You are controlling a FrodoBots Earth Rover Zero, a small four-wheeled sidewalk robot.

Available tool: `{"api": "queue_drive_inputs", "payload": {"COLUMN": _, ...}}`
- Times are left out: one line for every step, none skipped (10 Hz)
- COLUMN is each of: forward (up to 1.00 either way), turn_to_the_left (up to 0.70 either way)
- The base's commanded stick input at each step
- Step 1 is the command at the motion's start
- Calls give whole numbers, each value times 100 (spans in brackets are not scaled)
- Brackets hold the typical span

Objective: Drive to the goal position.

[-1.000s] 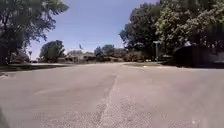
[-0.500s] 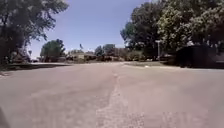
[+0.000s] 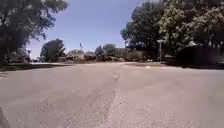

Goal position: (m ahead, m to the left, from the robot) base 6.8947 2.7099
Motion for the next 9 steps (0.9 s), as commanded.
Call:
{"api": "queue_drive_inputs", "payload": {"forward": 70, "turn_to_the_left": 0}}
{"api": "queue_drive_inputs", "payload": {"forward": 70, "turn_to_the_left": 0}}
{"api": "queue_drive_inputs", "payload": {"forward": 70, "turn_to_the_left": 0}}
{"api": "queue_drive_inputs", "payload": {"forward": 70, "turn_to_the_left": 0}}
{"api": "queue_drive_inputs", "payload": {"forward": 70, "turn_to_the_left": 0}}
{"api": "queue_drive_inputs", "payload": {"forward": 70, "turn_to_the_left": 0}}
{"api": "queue_drive_inputs", "payload": {"forward": 70, "turn_to_the_left": 0}}
{"api": "queue_drive_inputs", "payload": {"forward": 70, "turn_to_the_left": 0}}
{"api": "queue_drive_inputs", "payload": {"forward": 70, "turn_to_the_left": 0}}
